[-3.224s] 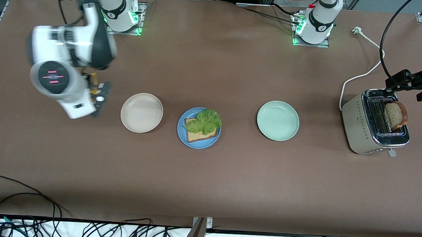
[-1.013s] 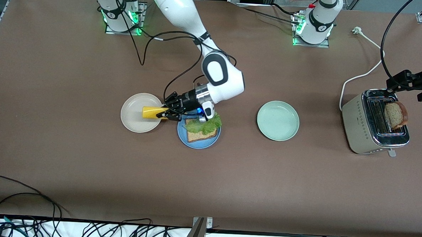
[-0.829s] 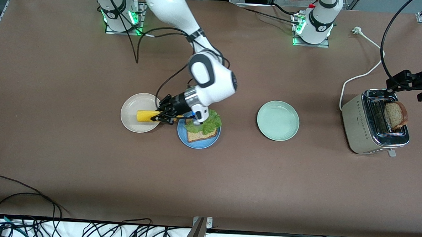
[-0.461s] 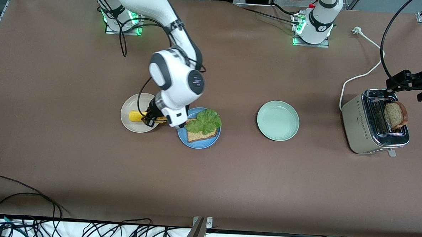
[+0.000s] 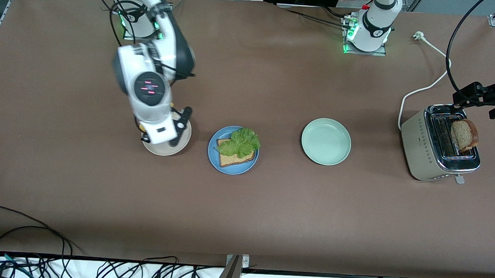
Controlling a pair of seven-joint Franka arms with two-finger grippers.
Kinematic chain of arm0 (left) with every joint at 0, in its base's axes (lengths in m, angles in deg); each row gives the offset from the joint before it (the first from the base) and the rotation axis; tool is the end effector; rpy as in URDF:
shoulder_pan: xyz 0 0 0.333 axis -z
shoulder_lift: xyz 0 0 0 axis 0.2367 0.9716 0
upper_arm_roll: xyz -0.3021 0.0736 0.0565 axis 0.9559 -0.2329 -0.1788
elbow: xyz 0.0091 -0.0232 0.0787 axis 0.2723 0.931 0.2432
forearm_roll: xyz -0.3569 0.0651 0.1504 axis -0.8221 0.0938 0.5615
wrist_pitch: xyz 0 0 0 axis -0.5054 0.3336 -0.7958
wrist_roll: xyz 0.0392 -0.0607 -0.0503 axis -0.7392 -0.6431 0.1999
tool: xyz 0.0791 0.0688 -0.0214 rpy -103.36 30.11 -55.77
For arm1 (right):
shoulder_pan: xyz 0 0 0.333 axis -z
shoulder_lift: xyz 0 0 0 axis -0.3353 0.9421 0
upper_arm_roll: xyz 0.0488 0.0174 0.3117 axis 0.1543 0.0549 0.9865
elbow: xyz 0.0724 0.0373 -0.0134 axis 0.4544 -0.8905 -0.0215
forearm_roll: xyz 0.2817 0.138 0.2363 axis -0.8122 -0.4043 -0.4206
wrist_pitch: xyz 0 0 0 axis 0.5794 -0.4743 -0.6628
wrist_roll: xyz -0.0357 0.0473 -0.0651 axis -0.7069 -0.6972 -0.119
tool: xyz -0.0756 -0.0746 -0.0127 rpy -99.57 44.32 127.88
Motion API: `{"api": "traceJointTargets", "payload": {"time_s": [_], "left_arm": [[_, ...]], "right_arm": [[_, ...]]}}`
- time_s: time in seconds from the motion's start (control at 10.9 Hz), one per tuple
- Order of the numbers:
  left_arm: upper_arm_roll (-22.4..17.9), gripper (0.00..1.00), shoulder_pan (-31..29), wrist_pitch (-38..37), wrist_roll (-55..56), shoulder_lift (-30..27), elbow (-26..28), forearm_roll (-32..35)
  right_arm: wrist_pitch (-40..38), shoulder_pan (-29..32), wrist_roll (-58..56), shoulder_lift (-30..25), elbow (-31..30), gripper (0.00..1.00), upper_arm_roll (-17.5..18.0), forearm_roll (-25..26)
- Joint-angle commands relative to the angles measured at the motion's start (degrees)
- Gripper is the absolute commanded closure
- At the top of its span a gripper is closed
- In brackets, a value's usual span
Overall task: Make sandwich in blue plate with both arms
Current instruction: 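Carry the mustard bottle back to its spot with the right gripper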
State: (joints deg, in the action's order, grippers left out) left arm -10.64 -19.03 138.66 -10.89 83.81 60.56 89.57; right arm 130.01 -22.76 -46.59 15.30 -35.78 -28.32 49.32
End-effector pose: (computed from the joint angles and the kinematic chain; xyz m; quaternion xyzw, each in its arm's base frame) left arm 0.5767 0.0197 0.6225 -0.9993 0.0376 -0.0042 0.0045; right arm 0.5980 0.2605 0.3839 0.7919 0.5953 -0.1084 0.0818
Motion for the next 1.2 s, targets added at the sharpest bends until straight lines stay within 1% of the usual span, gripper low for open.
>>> {"api": "traceJointTargets", "payload": {"time_s": [0.0, 0.18, 0.28, 0.37, 0.46, 0.55, 0.64, 0.74, 0.83, 0.92, 1.01, 1.11], "left_arm": [[0.03, 0.0, 0.33, -0.9, 0.37, 0.28, -1.11, 1.1], [0.2, 0.0, 0.42, -0.9, 0.28, 0.2, -1.2, 1.27], [0.46, 0.0, 0.42, -0.9, 0.2, 0.11, -1.37, 1.88], [0.55, 0.0, 0.24, -0.9, 0.2, -0.07, -1.46, 1.89], [0.55, 0.0, 0.15, -0.9, 0.2, -0.59, -1.9, 1.89], [0.64, 0.0, 0.15, -0.9, 0.2, -0.68, -2.86, 1.89], [0.38, 0.0, 0.07, -0.9, -0.67, -0.68, -3.3, 1.71], [0.12, 0.0, 0.24, -0.9, -0.86, -0.6, -3.4, 1.71], [0.11, 0.0, 0.24, -0.9, -0.68, -0.86, -3.4, 1.89], [0.2, 0.0, 0.24, -0.38, -0.77, -2.77, -2.35, 2.5], [0.12, 0.0, -0.19, -0.2, -0.77, -4.79, -1.12, 2.94], [0.03, 0.0, -0.28, 0.15, -0.77, -4.81, -0.94, 3.03]], "right_arm": [[2.85, 6.38, -10.61, -8.37, -5.21, 0.82, 1.35, -7.3], [3.56, 12.09, -20.01, -9.95, -5.92, 0.82, 1.0, -13.03], [3.83, 14.81, -25.11, -11.27, -7.66, 0.82, 0.65, -16.88], [4.26, 18.5, -28.73, -12.32, -9.51, 0.82, 0.65, -19.44], [4.27, 22.19, -33.9, -12.34, -10.22, 0.82, 0.65, -20.69], [3.75, 25.44, -40.04, -12.34, -10.84, 0.82, 0.65, -24.53], [3.57, 28.17, -46.54, -12.34, -11.54, 0.82, 0.65, -27.35], [3.56, 30.9, -51.3, -12.07, -12.16, 0.82, 0.65, -29.21], [3.22, 33.19, -55.88, -11.9, -12.94, 0.82, 0.65, -32.18], [2.6, 36.17, -60.88, -11.37, -14.0, 0.82, 0.65, -35.69], [2.6, 38.9, -65.63, -9.72, -14.44, 0.82, 0.65, -39.21], [2.34, 41.27, -70.03, -8.05, -14.62, 0.82, 0.65, -42.2]]}}
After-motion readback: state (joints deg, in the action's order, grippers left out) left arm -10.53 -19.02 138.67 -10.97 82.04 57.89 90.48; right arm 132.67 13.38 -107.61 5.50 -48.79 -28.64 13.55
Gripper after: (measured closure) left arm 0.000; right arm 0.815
